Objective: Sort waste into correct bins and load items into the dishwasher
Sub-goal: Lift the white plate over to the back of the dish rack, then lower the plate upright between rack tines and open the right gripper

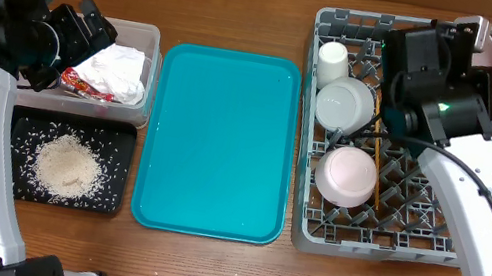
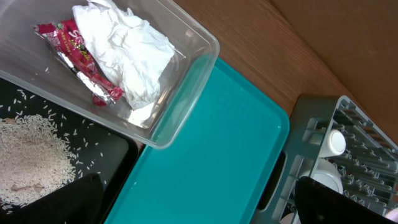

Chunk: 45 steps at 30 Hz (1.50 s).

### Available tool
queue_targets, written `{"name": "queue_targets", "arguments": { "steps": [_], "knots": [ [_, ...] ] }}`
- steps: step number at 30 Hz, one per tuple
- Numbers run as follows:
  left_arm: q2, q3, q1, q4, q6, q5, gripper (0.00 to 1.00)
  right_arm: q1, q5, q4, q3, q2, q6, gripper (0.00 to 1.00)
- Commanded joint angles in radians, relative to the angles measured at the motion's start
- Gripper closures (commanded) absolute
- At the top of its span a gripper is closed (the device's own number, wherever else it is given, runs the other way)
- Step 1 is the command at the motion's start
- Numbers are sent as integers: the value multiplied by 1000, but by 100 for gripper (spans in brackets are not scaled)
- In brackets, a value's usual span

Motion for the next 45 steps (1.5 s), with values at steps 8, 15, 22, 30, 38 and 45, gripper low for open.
{"name": "queue_targets", "arguments": {
  "steps": [8, 15, 22, 30, 38, 45],
  "knots": [
    [-16, 21, -2, 2, 0, 7, 0, -16, -64, -10, -6, 97, 26, 96],
    [-16, 21, -2, 2, 0, 8, 0, -16, -19, -11, -6, 186, 25, 96],
    [-16, 21, -2, 2, 0, 7, 0, -16, -70, 12, -6, 211, 25, 96],
    [-16, 21, -2, 2, 0, 7, 0, -16, -325, 68, -6, 211, 18, 87],
    [-16, 21, -2, 2, 0, 7, 0, -16, -376, 112, -6, 211, 18, 37],
    [-16, 21, -2, 2, 0, 7, 0, -8, -450, 196, -6, 211, 18, 2]
  ]
}}
